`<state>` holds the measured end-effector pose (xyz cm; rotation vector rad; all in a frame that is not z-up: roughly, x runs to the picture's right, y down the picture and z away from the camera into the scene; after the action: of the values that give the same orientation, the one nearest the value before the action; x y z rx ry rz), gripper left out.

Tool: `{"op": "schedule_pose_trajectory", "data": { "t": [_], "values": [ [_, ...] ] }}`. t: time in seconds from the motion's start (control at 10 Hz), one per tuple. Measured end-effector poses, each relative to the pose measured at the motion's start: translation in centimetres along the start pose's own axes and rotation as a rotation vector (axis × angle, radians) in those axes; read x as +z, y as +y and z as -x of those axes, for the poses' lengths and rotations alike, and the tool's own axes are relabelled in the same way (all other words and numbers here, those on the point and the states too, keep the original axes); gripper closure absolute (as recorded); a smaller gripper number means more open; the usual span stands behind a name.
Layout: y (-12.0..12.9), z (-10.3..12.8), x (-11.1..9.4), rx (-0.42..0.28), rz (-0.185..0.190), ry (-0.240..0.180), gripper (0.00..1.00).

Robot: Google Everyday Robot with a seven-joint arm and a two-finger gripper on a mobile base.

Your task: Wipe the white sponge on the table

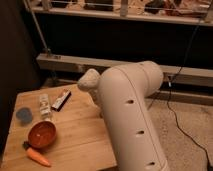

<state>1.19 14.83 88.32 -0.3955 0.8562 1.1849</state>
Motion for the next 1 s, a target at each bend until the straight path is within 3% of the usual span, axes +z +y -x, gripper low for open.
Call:
{"op": "schedule_pose_trajectory", "data": {
  "t": [0.2,0.7,1.0],
  "values": [
    [0.4,-1.7,0.6,-0.001,0.005,0.029,1.0],
    [-0.2,-5.4,0.7,-0.044,-0.028,0.089,1.0],
    [1.5,-6.9,0.9,-0.087,-0.032,0.116,1.0]
  ]
}}
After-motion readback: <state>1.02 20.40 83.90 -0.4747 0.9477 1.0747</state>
